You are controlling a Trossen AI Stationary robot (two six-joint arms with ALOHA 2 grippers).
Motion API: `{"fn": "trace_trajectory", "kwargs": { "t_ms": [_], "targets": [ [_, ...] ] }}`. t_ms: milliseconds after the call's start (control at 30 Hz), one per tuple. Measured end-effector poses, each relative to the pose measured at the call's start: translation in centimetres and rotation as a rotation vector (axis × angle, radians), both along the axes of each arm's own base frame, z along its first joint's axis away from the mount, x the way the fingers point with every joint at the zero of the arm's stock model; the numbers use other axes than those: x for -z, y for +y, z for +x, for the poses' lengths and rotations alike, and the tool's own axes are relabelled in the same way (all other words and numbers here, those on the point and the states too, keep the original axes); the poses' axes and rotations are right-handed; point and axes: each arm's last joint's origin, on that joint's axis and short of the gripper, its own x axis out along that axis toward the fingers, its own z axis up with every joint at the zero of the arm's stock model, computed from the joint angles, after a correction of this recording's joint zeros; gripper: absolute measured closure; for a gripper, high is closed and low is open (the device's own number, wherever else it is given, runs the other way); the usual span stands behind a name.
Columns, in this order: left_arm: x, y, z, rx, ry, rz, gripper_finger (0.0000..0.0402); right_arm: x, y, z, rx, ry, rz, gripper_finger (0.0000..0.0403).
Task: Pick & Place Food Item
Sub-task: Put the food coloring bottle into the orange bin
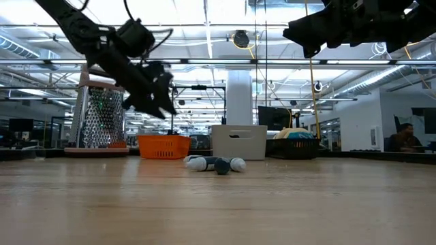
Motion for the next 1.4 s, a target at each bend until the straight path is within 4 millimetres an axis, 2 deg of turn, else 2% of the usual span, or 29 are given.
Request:
{"fn": "trace_trajectory", "kwargs": {
  "t_ms": [133, 233, 300, 467, 633, 733, 1033, 1233, 1400],
  "targets": [
    [-1.2, -2.0, 0.7, 0.307, -0.073, -0.001, 0.0152, 0.0, 0.0, 0.0, 0.0, 0.0, -0.001, 0.0273],
    [-1.3, -4.4, 1.6, 0.574, -0.097, -0.009, 0.0151, 0.0, 0.0, 0.0, 0.0, 0.0, -0.001, 0.0273],
    [-1.0, -6.2, 2.3, 0.678, -0.083, 0.012, 0.0151, 0.0, 0.0, 0.0, 0.0, 0.0, -0.002, 0.0273],
    [0.1, -9.9, 3.8, 0.701, -0.044, 0.096, 0.0151, 0.0, 0.0, 0.0, 0.0, 0.0, -0.003, 0.0273],
    [1.7, -12.4, 5.0, 0.776, -0.008, 0.176, 0.0151, 0.0, 0.0, 0.0, 0.0, 0.0, -0.003, 0.0273],
    [3.0, -13.0, 5.5, 0.776, 0.039, 0.213, 0.0151, 0.0, 0.0, 0.0, 0.0, 0.0, -0.001, 0.0273],
    [6.7, -13.6, 6.6, 0.814, 0.075, 0.158, 0.0151, 0.0, 0.0, 0.0, 0.0, 0.0, 0.0, 0.0273],
    [8.0, -13.6, 6.8, 0.831, 0.113, 0.163, 0.0151, 0.0, 0.0, 0.0, 0.001, 0.0, 0.0, 0.0273],
    [8.2, -13.6, 6.8, 0.833, 0.123, 0.162, 0.0151, 0.0, 0.0, 0.0, 0.001, 0.0, -0.001, 0.0273]
  ]
}}
